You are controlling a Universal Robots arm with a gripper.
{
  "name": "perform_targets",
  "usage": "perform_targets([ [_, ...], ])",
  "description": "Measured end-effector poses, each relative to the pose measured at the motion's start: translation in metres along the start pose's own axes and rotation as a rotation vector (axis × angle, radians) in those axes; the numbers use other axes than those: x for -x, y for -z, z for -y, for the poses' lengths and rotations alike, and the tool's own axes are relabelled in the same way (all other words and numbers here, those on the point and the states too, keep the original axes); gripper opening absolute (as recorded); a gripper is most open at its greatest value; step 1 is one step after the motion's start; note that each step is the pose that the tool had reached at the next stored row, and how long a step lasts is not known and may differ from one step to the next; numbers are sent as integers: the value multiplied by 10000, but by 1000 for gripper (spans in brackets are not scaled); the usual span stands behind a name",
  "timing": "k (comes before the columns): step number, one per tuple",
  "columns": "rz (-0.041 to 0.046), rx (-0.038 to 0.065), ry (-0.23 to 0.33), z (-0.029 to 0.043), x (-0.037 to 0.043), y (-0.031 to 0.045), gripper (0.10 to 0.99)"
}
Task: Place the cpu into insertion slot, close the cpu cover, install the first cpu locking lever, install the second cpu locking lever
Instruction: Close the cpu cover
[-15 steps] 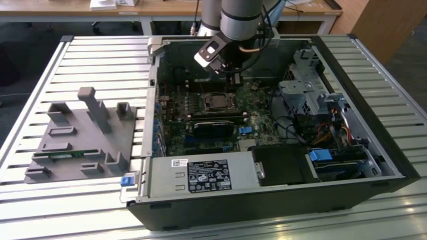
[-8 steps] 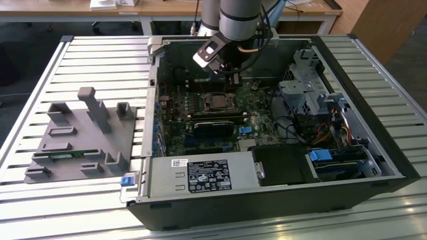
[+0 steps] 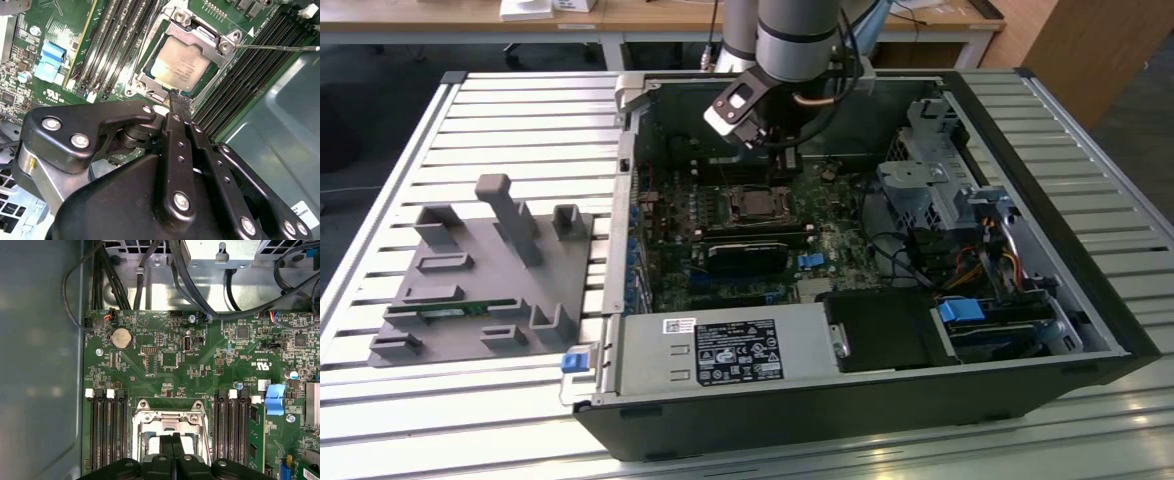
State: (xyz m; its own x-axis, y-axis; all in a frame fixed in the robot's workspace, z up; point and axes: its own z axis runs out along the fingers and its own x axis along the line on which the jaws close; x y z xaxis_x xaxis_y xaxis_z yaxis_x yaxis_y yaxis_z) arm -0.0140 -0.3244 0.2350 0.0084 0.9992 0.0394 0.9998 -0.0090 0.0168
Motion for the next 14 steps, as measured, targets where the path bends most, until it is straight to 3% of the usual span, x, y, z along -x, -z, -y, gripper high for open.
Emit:
perform_targets([
  [5,0,0,0,9,0,-4,118],
  [10,0,-2,0,32,3,-54,118],
  [14,-7,-4,-1,102,5,-76,118],
])
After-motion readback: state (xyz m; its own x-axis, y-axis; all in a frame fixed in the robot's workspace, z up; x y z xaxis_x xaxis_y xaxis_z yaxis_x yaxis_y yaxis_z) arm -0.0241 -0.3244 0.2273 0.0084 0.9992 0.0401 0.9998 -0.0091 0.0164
